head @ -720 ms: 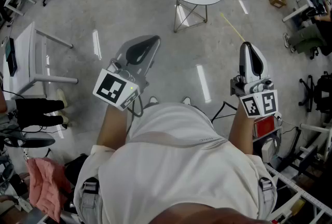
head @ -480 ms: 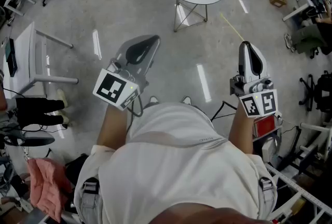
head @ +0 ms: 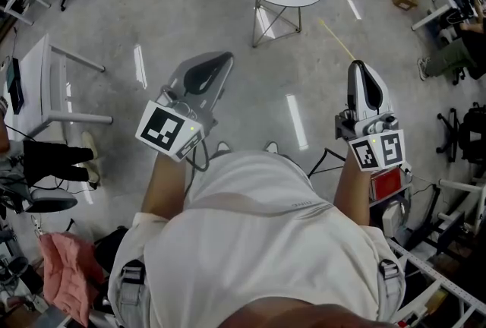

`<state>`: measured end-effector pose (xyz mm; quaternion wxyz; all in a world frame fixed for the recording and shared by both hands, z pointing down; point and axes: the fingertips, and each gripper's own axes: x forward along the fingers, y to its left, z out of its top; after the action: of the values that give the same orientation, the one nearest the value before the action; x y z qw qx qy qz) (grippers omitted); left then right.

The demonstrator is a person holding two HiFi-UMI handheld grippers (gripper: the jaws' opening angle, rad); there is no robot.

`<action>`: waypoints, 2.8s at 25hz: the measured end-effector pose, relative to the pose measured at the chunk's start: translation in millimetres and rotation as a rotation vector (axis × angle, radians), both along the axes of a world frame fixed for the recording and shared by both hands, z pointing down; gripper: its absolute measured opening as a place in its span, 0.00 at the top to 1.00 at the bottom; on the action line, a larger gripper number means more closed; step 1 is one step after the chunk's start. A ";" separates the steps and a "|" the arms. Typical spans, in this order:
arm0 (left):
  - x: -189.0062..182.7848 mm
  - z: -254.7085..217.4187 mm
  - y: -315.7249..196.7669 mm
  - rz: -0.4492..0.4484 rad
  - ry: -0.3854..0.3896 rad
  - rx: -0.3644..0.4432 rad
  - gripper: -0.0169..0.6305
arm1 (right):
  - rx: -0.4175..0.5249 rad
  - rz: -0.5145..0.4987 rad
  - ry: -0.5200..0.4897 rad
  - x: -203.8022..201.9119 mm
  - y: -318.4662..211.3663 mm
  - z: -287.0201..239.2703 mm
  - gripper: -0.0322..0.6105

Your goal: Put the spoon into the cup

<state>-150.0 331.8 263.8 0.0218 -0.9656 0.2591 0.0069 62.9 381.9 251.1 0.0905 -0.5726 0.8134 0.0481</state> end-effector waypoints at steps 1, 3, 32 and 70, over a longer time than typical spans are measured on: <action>1.8 0.2 -0.2 -0.001 -0.001 -0.002 0.97 | -0.005 -0.006 -0.005 1.5 -0.6 0.8 0.93; 6.6 1.4 1.3 0.001 -0.003 -0.005 0.97 | -0.007 -0.013 -0.017 5.7 0.0 1.6 0.93; 170.6 23.6 -7.1 0.014 -0.046 -0.007 0.97 | -0.045 -0.021 -0.083 171.9 -19.2 40.9 0.93; 63.5 49.1 -442.3 0.039 0.053 -0.117 0.97 | -0.139 0.050 0.114 63.3 -448.5 26.3 0.93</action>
<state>-86.5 -110.5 312.9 -0.0417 -0.9695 0.2409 0.0178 126.2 -66.5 277.4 0.0028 -0.5939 0.8041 0.0265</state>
